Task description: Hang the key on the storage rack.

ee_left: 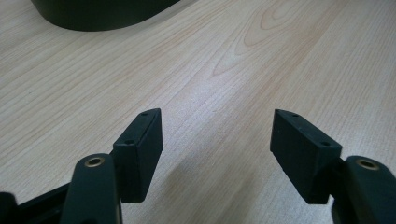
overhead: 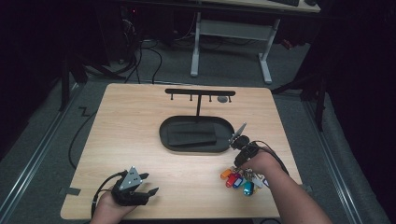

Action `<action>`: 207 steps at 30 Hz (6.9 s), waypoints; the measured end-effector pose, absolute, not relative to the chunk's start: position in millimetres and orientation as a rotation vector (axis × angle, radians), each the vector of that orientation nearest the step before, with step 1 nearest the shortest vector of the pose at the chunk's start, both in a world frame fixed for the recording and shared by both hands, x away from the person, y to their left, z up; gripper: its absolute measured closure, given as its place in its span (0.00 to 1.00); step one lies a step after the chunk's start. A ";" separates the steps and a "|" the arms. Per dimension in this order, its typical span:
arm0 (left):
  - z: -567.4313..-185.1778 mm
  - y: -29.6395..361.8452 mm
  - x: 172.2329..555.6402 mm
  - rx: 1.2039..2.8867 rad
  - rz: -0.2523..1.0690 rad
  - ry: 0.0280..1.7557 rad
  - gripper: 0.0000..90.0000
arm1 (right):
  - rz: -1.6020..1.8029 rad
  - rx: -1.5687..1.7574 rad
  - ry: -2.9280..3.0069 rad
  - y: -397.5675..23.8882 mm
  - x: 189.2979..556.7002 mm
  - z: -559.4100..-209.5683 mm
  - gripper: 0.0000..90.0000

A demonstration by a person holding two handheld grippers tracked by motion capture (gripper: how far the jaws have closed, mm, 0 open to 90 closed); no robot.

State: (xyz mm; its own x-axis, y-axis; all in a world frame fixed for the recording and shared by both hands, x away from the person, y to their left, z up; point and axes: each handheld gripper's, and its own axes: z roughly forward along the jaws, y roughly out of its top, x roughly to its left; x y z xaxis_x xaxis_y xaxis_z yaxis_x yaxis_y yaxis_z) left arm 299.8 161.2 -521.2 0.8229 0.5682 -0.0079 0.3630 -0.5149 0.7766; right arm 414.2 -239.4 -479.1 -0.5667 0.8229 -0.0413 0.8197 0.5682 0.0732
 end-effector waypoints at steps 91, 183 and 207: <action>-525.4 157.3 294.1 2.214 0.304 0.625 0.40 | 0.085 1.146 2.803 -246.3 372.8 -318.6 0.98; -529.1 165.3 289.9 2.253 0.321 0.612 0.40 | 0.265 1.265 2.694 -221.6 536.7 -300.4 0.98; -529.9 164.6 290.0 2.252 0.333 0.602 0.40 | 0.319 1.287 2.643 -220.2 537.6 -301.8 0.85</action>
